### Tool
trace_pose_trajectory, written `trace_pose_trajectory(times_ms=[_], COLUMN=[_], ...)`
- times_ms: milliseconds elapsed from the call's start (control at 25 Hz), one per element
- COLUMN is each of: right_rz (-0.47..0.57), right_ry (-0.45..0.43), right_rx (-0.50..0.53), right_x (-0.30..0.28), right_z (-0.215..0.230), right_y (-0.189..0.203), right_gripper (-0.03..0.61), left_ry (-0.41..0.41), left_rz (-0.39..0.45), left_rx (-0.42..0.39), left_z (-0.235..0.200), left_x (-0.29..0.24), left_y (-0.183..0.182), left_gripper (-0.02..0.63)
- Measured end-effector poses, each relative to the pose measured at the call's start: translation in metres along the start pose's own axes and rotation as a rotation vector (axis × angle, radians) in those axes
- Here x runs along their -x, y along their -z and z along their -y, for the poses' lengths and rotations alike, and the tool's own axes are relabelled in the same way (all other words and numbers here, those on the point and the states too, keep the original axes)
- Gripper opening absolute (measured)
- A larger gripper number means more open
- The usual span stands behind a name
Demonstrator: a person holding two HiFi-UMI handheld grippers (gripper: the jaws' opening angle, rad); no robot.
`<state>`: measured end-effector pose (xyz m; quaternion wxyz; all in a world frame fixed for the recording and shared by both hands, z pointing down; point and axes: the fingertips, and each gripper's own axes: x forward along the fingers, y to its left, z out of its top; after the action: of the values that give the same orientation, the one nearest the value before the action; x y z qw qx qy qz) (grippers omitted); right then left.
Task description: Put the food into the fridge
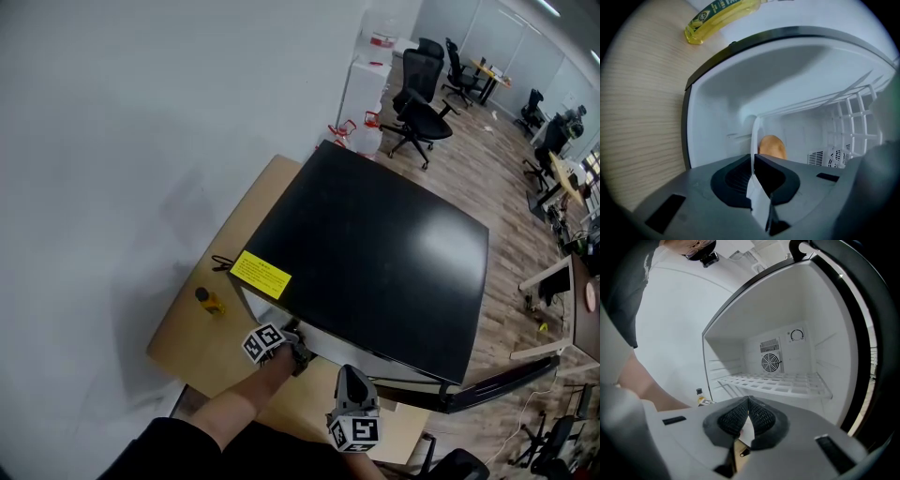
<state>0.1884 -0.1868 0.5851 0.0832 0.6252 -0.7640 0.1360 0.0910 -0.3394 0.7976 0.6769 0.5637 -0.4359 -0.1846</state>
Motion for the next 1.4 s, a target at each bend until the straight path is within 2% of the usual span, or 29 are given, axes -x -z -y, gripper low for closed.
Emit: trace_pose_trajectory(times_ms=[160,280,520,680,760,1000,1280,1400], right_rz=[0.011,0.011,-0.008,-0.008,-0.009,-0.001,-0.005,-0.006], right_ry=[0.007,0.024,0.052,0.059,0.053,0.044,0.053,0.056], right_rx=[-0.01,-0.01,0.0,-0.007,-0.007,-0.009,-0.004,-0.005], right_x=[0.005,0.009,0.019,0.023,0.025,0.026,0.03,0.03], right_z=[0.007,0.018,0.032,0.034,0.033,0.03,0.031,0.03], right_y=[0.001,0.004,0.016,0.019,0.021,0.021,0.024,0.024], right_gripper=[0.06,0.06,0.06,0.06,0.06,0.06,0.06,0.06], left_ry=[-0.048,-0.088,-0.158,-0.194,-0.214,-0.246,-0.319,-0.342], left_rz=[-0.003,-0.008,-0.024,-0.045,-0.062,-0.098,-0.148,-0.143], left_rx=[-0.011,-0.052,-0.269,-0.436,-0.499,-0.614,-0.749,-0.792], left_z=[0.001,0.001,0.006,0.011,0.011,0.016,0.011,0.011], left_x=[-0.003,-0.004,-0.004,-0.005,-0.004,-0.008,-0.005,-0.002], left_y=[0.0,0.001,0.003,0.006,0.009,0.015,0.015,0.011], left_gripper=[0.023,0.023,0.042,0.109,0.118,0.204,0.259,0.272])
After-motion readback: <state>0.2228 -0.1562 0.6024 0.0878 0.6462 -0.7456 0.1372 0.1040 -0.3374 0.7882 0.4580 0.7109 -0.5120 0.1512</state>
